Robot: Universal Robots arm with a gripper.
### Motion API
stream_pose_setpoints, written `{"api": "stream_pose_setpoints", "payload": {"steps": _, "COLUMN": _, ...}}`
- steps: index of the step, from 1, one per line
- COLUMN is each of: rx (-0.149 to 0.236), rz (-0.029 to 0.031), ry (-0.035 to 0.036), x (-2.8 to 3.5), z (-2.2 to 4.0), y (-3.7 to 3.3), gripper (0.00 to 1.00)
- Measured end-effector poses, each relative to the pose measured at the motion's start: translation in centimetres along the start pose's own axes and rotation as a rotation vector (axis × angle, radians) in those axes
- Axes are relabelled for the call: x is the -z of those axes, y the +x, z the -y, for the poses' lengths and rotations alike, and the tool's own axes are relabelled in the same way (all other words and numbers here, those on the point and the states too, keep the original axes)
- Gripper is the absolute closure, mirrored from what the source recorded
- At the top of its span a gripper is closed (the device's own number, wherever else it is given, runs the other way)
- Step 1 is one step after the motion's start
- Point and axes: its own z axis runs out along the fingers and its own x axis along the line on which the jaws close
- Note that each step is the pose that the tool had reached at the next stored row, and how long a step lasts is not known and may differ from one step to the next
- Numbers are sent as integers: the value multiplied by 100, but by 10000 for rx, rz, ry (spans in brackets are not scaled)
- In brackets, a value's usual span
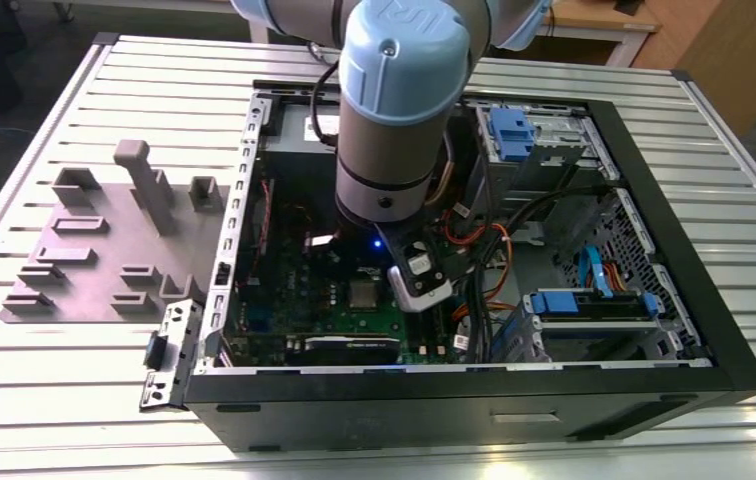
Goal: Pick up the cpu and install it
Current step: 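Place the cpu into insertion slot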
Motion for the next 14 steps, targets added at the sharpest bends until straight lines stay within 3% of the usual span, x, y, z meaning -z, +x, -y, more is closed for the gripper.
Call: {"api": "stream_pose_setpoints", "payload": {"steps": 14, "rx": 0, "rz": -7, "ry": -15, "x": -21, "z": 1, "y": 0, "gripper": 53}}
